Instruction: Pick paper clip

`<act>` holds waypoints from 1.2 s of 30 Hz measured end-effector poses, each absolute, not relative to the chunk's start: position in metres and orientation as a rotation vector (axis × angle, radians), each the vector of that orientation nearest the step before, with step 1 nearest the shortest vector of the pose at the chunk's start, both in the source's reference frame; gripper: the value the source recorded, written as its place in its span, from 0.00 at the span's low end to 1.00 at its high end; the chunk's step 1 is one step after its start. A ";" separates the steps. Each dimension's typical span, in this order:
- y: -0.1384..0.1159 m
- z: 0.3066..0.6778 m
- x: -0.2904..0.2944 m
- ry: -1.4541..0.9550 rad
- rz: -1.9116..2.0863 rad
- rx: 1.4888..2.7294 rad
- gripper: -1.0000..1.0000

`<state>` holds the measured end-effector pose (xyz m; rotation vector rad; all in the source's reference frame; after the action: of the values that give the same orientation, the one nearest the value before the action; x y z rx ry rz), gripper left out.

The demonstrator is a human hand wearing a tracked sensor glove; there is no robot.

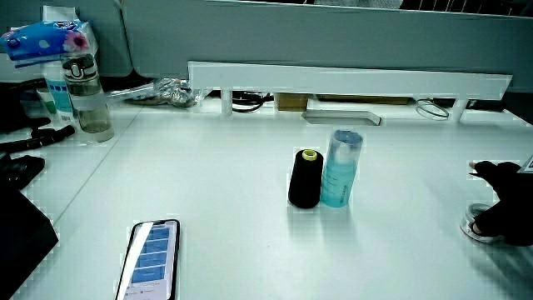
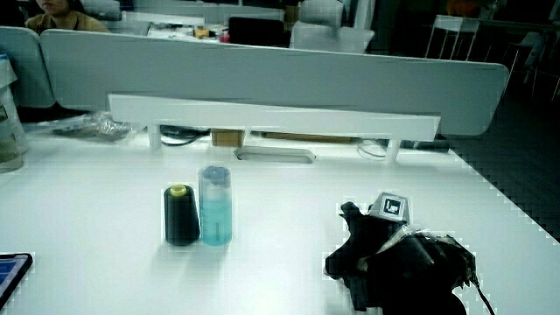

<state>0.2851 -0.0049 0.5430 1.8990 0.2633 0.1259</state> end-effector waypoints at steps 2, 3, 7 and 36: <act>-0.003 0.550 0.288 0.280 0.104 1.898 0.50; -0.002 0.548 0.285 0.257 0.135 1.885 0.50; 0.000 0.555 0.288 0.251 0.162 1.883 0.50; -0.010 0.536 0.254 0.134 0.263 2.042 1.00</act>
<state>0.2542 -0.0103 0.5359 2.0416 0.1335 0.2633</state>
